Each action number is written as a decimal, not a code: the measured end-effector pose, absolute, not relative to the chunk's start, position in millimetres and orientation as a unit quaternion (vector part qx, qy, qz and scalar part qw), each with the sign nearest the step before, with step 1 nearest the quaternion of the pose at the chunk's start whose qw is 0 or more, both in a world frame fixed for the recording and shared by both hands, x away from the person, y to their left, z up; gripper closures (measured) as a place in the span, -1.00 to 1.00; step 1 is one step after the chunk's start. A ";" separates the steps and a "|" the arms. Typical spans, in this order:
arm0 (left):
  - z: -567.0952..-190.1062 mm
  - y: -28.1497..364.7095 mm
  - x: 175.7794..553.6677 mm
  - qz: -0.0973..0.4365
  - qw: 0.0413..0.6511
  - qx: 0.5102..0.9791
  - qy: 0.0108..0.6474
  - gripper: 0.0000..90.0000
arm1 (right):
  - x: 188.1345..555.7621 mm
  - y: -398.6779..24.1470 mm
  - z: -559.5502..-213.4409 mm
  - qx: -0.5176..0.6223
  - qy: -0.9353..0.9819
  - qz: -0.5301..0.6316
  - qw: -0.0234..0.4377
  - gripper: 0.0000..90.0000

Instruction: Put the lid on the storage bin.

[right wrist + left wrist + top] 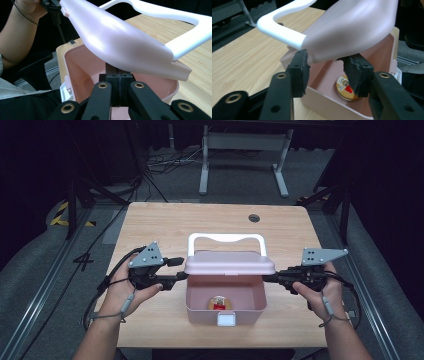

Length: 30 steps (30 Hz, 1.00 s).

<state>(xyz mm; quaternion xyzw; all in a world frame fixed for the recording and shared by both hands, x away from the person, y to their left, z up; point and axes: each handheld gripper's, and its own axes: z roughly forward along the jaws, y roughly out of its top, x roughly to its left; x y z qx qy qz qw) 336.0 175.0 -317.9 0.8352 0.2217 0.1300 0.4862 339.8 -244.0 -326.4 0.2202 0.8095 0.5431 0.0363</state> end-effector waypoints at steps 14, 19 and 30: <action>-318.6 202.7 343.1 0.135 0.471 0.832 0.260 -0.05 | 338.6 -243.0 -324.7 0.217 0.806 0.549 0.037 1.00; -324.2 212.1 350.7 0.137 0.468 0.826 0.281 -0.08 | 337.5 -242.6 -324.4 0.217 0.807 0.547 0.036 1.00; -337.1 233.8 373.8 0.168 0.469 0.798 0.339 -0.15 | 331.0 -241.5 -326.6 0.219 0.816 0.534 0.030 1.00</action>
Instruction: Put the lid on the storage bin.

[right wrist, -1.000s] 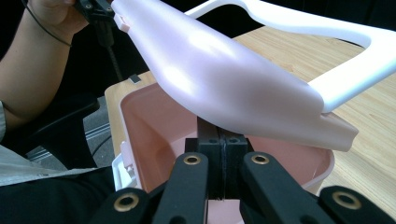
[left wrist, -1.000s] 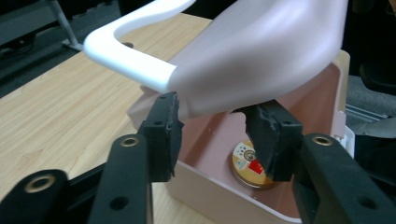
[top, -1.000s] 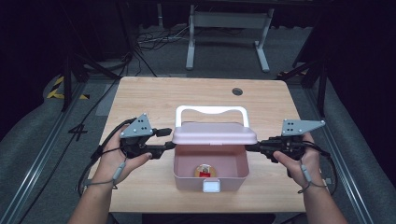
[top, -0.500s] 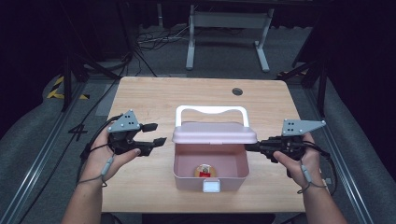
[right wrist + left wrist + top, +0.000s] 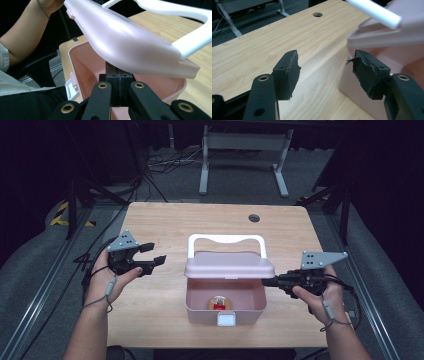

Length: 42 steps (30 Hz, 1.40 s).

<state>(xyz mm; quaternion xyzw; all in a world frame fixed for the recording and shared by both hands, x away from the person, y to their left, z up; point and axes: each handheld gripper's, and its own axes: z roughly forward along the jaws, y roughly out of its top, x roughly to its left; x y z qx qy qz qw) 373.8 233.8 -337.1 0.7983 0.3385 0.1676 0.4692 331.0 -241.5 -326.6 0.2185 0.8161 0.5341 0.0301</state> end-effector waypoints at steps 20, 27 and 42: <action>-350.2 249.1 390.9 0.179 0.459 0.788 0.370 -0.17 | 324.7 -242.2 -332.1 0.234 0.856 0.461 0.010 1.00; -354.0 248.5 393.1 0.181 0.447 0.793 0.373 -0.19 | 325.0 -241.8 -334.3 0.235 0.870 0.433 -0.001 1.00; -358.4 248.7 395.1 0.164 0.445 0.799 0.369 -0.21 | 324.6 -240.4 -340.1 0.229 0.898 0.376 -0.028 1.00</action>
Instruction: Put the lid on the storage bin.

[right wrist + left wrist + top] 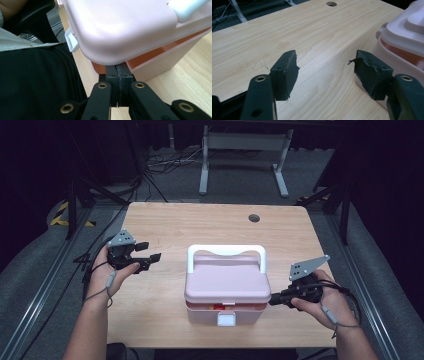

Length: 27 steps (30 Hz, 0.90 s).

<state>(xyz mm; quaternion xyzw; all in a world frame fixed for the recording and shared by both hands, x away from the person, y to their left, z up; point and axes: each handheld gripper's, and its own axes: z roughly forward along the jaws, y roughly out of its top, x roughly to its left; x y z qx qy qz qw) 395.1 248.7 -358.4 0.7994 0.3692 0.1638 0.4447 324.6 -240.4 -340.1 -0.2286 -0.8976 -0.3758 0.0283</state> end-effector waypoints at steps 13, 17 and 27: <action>-359.9 247.7 395.4 0.160 0.441 0.803 0.367 -0.21 | 323.1 -238.4 -343.6 -0.224 -0.911 -0.344 0.046 0.99; -360.4 247.4 395.3 0.158 0.441 0.803 0.369 -0.21 | 323.0 -238.8 -344.3 -0.223 -0.914 -0.336 0.050 0.94; -360.1 248.4 394.9 0.160 0.441 0.802 0.370 -0.21 | 322.0 -240.2 -345.2 -0.225 -0.917 -0.324 0.061 0.86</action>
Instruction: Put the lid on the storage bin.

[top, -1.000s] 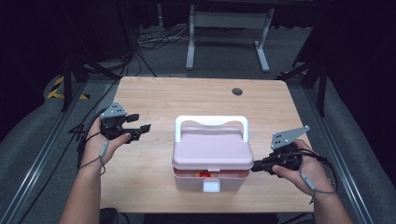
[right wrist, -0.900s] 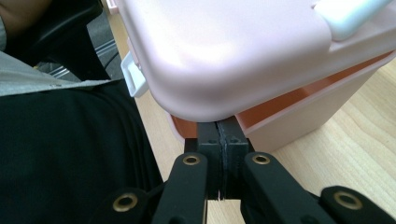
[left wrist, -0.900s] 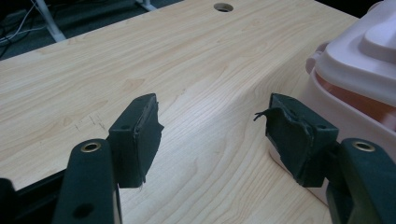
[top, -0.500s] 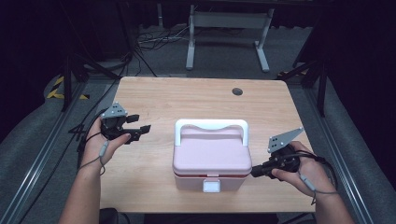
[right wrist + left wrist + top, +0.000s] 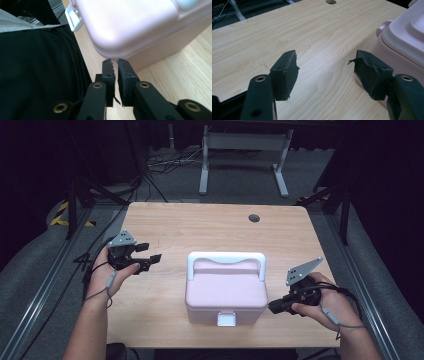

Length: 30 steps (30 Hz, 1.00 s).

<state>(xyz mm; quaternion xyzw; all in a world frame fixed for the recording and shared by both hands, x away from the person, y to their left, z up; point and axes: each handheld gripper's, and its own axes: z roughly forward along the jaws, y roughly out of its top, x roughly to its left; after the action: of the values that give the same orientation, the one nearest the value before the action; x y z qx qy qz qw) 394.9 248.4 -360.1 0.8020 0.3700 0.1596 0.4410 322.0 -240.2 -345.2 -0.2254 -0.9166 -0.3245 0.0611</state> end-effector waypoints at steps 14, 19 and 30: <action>-361.1 249.5 389.8 0.163 0.441 0.801 0.371 -0.21 | 318.5 -247.1 -327.2 -0.207 -0.899 -0.383 0.043 0.54; -360.6 252.8 382.9 0.168 0.441 0.800 0.371 -0.21 | 326.4 -251.3 -318.2 -0.200 -0.870 -0.450 -0.006 0.05; -364.8 265.2 368.9 0.176 0.433 0.793 0.390 -0.21 | 347.9 -272.3 -304.9 -0.263 -0.799 -0.537 -0.062 -0.07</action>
<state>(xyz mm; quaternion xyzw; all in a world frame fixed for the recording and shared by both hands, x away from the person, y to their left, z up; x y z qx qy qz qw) 368.9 265.2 -364.8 0.7931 0.3903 0.1764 0.4332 347.9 -272.3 -304.9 -0.2631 -0.7991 -0.5370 -0.0617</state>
